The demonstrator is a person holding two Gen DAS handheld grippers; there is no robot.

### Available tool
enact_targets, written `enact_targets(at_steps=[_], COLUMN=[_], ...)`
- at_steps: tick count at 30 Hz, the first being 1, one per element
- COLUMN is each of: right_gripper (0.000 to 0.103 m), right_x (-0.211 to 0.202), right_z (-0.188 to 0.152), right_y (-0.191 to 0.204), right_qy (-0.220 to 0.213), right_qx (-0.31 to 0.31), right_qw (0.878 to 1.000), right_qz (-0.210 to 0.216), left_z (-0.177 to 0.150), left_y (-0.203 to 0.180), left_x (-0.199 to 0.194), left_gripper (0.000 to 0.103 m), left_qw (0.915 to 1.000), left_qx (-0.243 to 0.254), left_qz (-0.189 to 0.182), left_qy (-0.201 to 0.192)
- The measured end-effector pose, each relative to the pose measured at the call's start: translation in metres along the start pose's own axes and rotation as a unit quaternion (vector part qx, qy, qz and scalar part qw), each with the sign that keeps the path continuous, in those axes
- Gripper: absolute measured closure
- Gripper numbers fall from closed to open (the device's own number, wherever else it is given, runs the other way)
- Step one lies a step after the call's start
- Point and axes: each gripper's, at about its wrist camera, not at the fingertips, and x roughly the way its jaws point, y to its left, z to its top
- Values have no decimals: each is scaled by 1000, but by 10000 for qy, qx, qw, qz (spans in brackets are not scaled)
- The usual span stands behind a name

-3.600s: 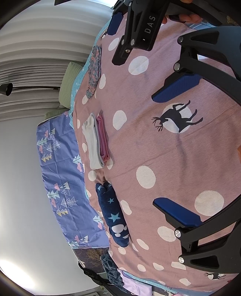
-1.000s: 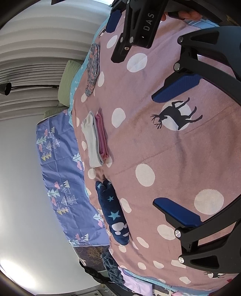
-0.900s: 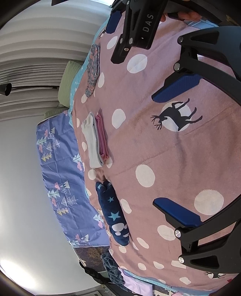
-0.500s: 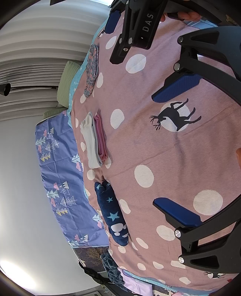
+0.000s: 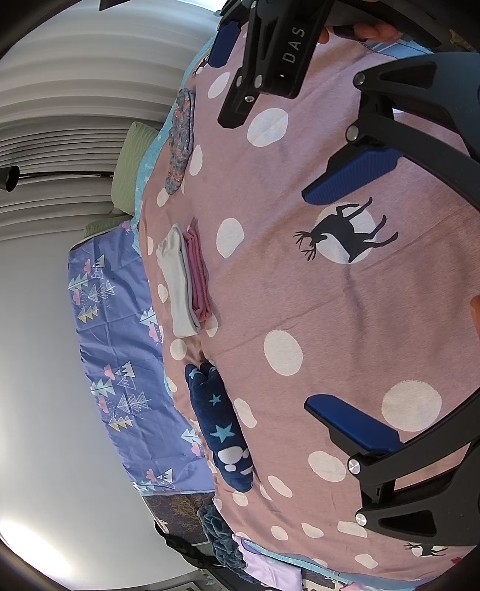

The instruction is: Fold small clothes

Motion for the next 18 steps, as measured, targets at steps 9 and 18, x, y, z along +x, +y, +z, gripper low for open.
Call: enact_targets(at_steps=[9,18], right_gripper=[2,2], right_x=[0,0], right_z=[0,0], right_y=[0,0], right_qy=[4,5], right_qx=[-5,-6], right_qw=[10000,10000], right_qz=[-1,-2], left_z=[1,-1], left_y=[1,1], left_x=[0,0], left_gripper=[1,1], left_qw=[10000,10000], left_qx=[0,5], left_qz=[-4,-7], left_qy=[5,8])
